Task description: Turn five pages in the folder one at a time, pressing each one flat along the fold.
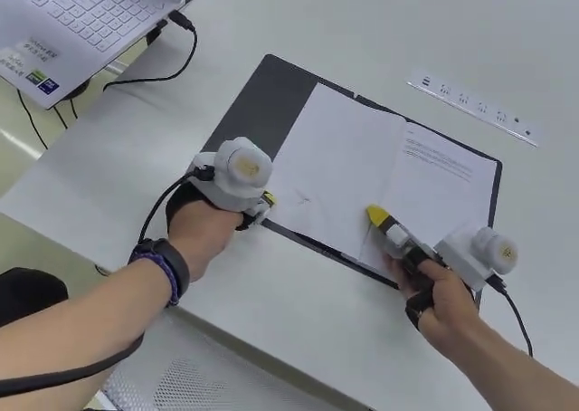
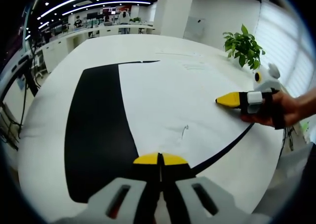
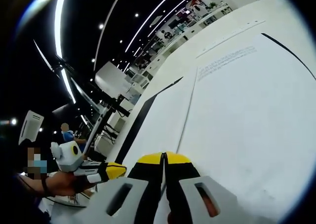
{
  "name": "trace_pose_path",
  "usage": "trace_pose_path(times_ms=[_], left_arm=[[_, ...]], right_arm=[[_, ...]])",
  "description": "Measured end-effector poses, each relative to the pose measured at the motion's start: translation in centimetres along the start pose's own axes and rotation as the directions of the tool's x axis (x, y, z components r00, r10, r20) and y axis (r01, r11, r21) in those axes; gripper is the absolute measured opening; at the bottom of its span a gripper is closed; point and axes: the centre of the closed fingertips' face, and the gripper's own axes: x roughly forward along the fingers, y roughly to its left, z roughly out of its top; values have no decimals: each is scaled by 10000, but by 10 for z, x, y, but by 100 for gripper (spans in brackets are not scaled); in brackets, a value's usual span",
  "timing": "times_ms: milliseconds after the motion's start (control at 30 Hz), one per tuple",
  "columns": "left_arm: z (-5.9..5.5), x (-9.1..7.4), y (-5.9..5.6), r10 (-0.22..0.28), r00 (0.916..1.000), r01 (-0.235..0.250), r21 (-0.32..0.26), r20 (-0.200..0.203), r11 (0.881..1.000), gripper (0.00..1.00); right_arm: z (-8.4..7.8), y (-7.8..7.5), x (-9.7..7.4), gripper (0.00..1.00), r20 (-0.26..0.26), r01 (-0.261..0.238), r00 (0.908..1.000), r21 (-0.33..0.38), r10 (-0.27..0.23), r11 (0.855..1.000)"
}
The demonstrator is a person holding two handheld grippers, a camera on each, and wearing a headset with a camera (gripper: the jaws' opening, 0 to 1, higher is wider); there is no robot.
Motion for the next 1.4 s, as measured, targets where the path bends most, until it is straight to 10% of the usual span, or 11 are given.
trace_pose_path(times_ms=[1133, 1400], left_arm=[[0, -1, -1, 24, 10000, -23, -47, 11, 10000, 0], [1, -1, -1, 62, 10000, -62, 135, -9, 9999, 0]], right_arm=[[-57, 10, -34, 0, -1093, -358, 9934, 36, 360, 9994], [-55, 9, -44, 0, -599, -35, 9982, 443, 62, 9990]])
